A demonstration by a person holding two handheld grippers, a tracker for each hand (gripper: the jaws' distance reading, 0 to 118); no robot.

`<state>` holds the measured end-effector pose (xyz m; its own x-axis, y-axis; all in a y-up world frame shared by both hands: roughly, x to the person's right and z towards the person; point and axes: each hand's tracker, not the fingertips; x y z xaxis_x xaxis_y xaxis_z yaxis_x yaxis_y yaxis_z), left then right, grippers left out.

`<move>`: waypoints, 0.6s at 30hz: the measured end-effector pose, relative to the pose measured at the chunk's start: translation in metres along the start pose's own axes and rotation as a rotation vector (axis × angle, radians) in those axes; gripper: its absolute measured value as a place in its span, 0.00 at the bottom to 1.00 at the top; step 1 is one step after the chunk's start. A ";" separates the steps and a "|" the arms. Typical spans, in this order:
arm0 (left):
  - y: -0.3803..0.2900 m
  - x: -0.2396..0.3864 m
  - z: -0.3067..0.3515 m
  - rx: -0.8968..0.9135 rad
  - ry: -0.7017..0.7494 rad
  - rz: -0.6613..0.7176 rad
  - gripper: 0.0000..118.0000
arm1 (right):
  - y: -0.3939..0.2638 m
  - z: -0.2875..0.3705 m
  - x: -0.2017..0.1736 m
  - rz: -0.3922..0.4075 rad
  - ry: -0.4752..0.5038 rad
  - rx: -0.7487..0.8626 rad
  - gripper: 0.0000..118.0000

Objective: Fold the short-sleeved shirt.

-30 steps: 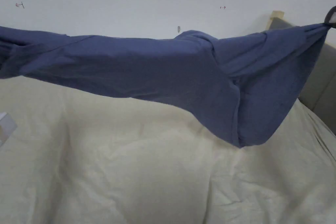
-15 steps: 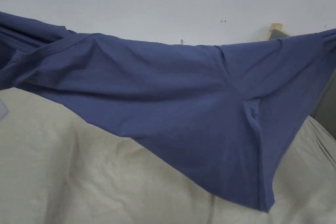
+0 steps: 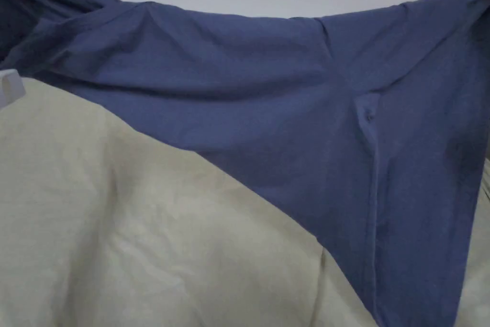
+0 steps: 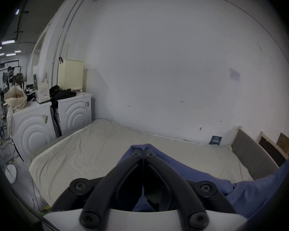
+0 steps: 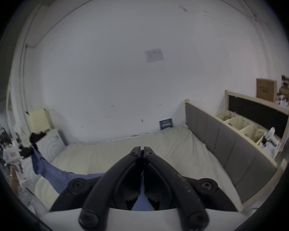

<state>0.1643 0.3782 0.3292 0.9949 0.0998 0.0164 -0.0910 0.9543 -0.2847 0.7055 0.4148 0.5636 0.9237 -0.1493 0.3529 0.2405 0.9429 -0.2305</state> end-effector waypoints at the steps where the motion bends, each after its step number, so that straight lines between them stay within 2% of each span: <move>1: 0.006 0.008 -0.016 -0.018 0.018 -0.035 0.00 | 0.006 -0.015 -0.005 0.012 -0.012 0.004 0.04; 4: 0.024 0.035 -0.055 -0.014 0.044 -0.060 0.00 | 0.024 -0.061 -0.019 0.003 -0.047 0.009 0.04; 7: 0.042 0.054 -0.094 -0.034 0.049 -0.002 0.00 | 0.038 -0.106 -0.032 0.022 -0.105 0.019 0.04; 12: 0.066 0.092 -0.154 -0.006 0.073 0.002 0.00 | 0.052 -0.173 -0.044 -0.001 -0.186 0.033 0.04; 18: 0.044 0.116 -0.202 0.027 0.087 -0.047 0.00 | 0.045 -0.228 -0.043 -0.008 -0.231 0.026 0.04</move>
<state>0.2844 0.3747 0.1246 0.9980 0.0305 -0.0545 -0.0437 0.9646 -0.2601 0.7449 0.3960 0.3315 0.8281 -0.0876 0.5537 0.2374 0.9496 -0.2047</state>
